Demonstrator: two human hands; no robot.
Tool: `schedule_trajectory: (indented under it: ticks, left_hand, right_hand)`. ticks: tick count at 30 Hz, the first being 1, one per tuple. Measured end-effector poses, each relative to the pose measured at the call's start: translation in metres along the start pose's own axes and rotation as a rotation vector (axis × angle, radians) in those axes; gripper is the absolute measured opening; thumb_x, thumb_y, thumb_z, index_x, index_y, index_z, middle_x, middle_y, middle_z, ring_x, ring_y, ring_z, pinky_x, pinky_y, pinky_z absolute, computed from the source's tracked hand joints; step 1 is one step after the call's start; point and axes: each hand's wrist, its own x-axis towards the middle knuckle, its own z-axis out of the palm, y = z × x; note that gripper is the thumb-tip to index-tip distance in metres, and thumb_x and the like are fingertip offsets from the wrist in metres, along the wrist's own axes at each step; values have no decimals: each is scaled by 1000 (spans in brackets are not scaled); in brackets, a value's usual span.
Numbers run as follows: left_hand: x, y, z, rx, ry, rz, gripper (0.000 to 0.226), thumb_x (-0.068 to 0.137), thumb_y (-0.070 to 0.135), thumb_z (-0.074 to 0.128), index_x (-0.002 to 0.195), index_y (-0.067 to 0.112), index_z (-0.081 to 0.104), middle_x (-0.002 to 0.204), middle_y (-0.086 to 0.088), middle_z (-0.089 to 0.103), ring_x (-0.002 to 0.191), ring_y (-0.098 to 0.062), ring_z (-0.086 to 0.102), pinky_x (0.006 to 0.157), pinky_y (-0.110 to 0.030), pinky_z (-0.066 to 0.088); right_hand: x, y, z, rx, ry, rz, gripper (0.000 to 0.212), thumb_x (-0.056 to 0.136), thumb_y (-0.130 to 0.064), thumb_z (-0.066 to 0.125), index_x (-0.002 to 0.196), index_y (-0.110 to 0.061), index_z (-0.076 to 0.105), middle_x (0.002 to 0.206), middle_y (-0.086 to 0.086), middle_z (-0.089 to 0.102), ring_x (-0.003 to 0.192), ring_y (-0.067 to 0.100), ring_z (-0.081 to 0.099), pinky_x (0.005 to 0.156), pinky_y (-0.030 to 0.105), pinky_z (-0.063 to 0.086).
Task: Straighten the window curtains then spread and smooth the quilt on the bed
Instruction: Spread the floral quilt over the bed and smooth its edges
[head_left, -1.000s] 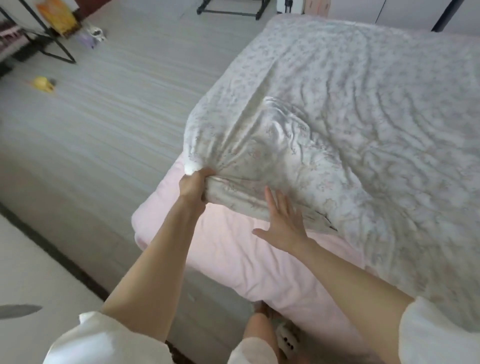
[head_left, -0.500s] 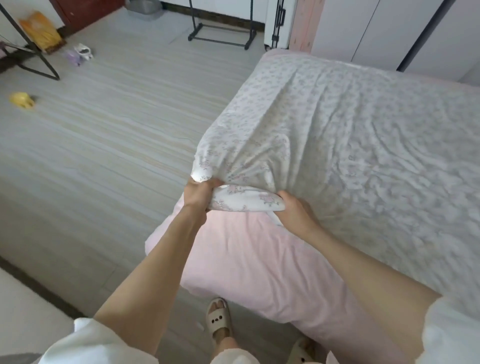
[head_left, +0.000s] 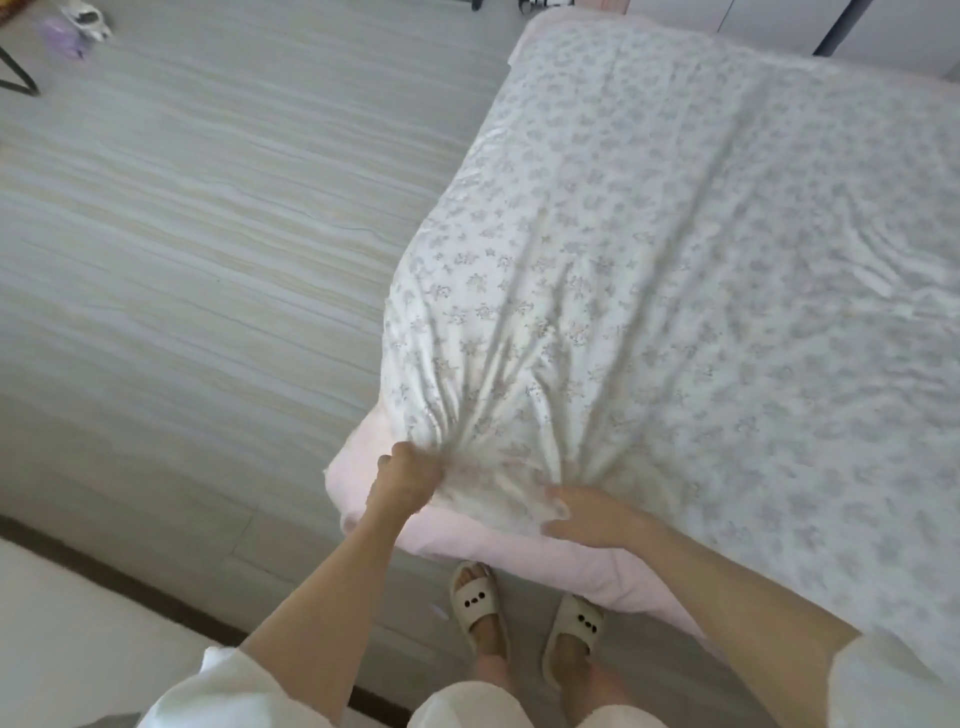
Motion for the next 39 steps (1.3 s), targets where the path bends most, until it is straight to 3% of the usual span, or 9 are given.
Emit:
schedule_trajectory:
  ticks: [5, 7, 15, 18, 21, 26, 29, 33, 39]
  left_hand:
    - [28, -41, -1, -199, -103, -170, 31, 88, 20, 51, 114, 1, 53, 100, -11, 51, 86, -27, 52, 61, -31, 46]
    - [36, -46, -3, -470, -83, -322, 19, 92, 24, 48, 98, 6, 53, 94, -8, 46, 86, -27, 49, 67, -33, 44]
    - [67, -51, 9, -1354, -285, -706, 79, 82, 68, 43, 124, 1, 47, 120, -10, 55, 115, -32, 53, 97, -40, 45]
    - [68, -20, 0, -1541, -135, -700, 48, 81, 58, 57, 93, 11, 60, 88, -3, 68, 93, -23, 62, 78, -38, 52]
    - [66, 34, -12, -1435, 128, -474, 14, 85, 22, 62, 99, 18, 62, 87, -3, 67, 93, -23, 63, 81, -39, 53]
    - [51, 151, -17, -554, 569, 442, 54, 85, 2, 47, 138, 13, 42, 139, -9, 49, 130, -23, 41, 102, -20, 27]
    - [27, 223, 15, -100, 430, 835, 50, 82, 4, 51, 129, 20, 55, 128, -9, 61, 116, -28, 56, 94, -35, 42]
    - [10, 252, 86, 463, 205, 944, 42, 83, 11, 51, 121, 26, 62, 106, -10, 69, 97, -32, 62, 75, -32, 39]
    - [25, 210, 128, 424, -255, 850, 39, 93, 14, 44, 127, 28, 57, 138, 4, 53, 130, -18, 43, 101, -27, 34]
  right_hand:
    - [36, 7, 17, 49, 13, 104, 55, 98, -36, 35, 146, -14, 20, 154, 8, 22, 139, 24, 28, 112, 33, 24]
    - [54, -2, 13, 97, 113, 71, 49, 99, -31, 33, 144, -14, 26, 149, 10, 32, 129, 25, 43, 104, 34, 35]
    - [117, -26, 0, 287, 308, -66, 42, 97, -22, 34, 138, -15, 36, 144, 9, 40, 129, 21, 42, 88, 24, 33]
    - [123, -24, -6, 339, 293, -89, 40, 97, -24, 33, 137, -17, 38, 142, 7, 43, 127, 19, 42, 85, 24, 34]
    - [118, -15, -24, 425, 324, -91, 39, 98, -27, 33, 136, -19, 40, 141, 1, 45, 127, 17, 43, 90, 25, 35]
    - [99, 7, -85, 927, 462, -21, 23, 97, -20, 40, 114, -15, 55, 123, 26, 55, 99, 28, 57, 82, 36, 48]
    - [76, 28, -128, 1389, 480, 47, 31, 95, -22, 42, 122, -10, 49, 116, 17, 57, 93, 30, 58, 78, 35, 47]
    - [54, 67, -168, 1597, 596, -5, 24, 93, -33, 43, 106, -17, 54, 108, 7, 60, 88, 22, 60, 84, 37, 47]
    - [70, 90, -173, 1312, 482, -12, 46, 90, -38, 53, 133, -23, 41, 119, 0, 58, 101, 15, 59, 87, 34, 47]
